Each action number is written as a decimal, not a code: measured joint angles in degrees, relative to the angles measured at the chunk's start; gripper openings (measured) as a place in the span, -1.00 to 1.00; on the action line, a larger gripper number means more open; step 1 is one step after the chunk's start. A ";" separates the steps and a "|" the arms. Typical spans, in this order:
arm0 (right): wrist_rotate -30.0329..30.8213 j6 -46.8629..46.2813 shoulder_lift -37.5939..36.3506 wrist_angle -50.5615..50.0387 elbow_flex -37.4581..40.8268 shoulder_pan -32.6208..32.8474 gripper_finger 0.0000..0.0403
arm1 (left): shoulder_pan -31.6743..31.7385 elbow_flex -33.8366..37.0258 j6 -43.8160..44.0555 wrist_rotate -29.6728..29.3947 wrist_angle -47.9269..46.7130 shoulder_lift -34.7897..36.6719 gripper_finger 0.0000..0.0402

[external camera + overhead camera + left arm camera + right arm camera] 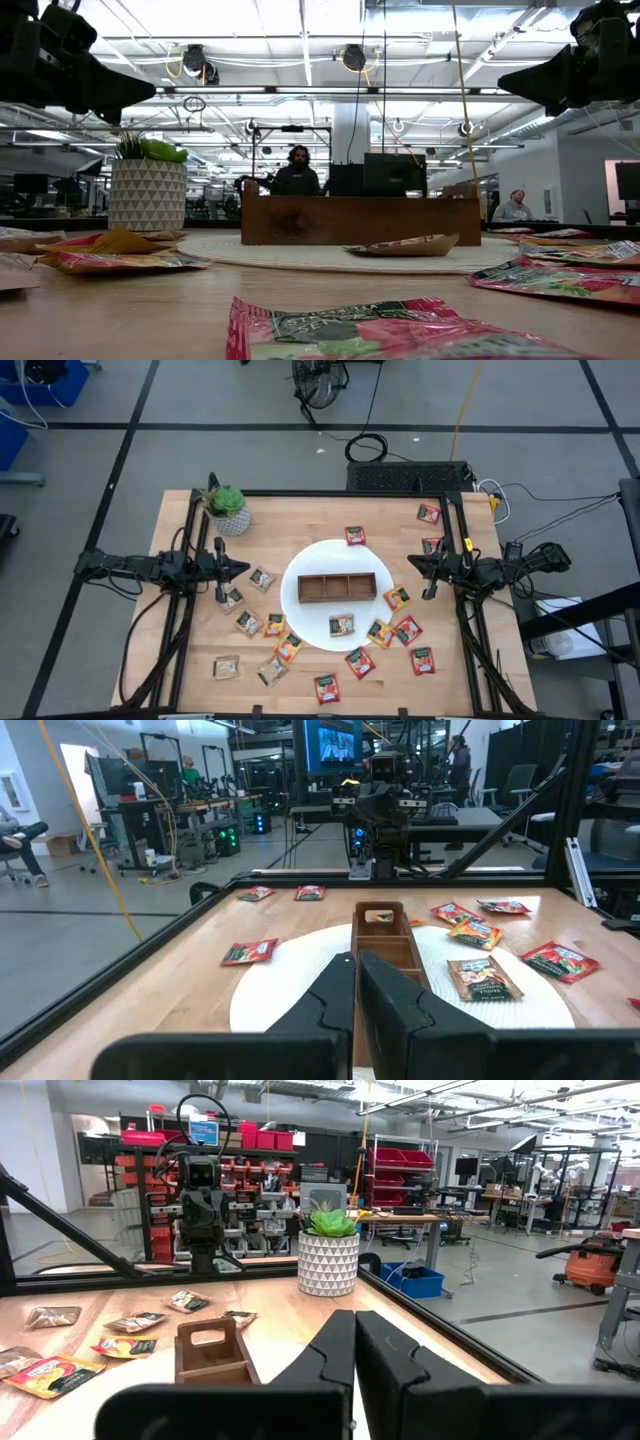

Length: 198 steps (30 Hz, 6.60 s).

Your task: Pick & Place Tea

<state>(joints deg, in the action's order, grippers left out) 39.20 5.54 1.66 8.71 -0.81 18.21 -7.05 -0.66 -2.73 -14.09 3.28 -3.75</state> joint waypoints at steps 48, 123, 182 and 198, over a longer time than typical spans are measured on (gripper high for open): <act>8.73 0.09 0.34 -0.18 -0.01 -0.12 -1.00 | 0.00 -0.01 -0.01 0.00 0.01 0.02 -0.89; 9.94 -17.23 1.55 10.44 -0.96 -0.94 -0.99 | 0.01 -0.01 0.01 0.01 0.01 0.00 -0.89; -30.83 -30.98 101.90 -50.07 -65.70 -82.84 0.15 | 0.00 0.05 0.00 0.59 1.25 0.02 -0.89; -28.65 -35.85 106.11 -62.96 -70.98 -83.04 0.15 | 0.02 0.03 0.00 0.61 1.25 0.00 -0.89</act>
<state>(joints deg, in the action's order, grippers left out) 10.55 -30.30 107.77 -54.25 -71.79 -64.83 -7.03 -0.62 -2.72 -13.47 4.54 -3.75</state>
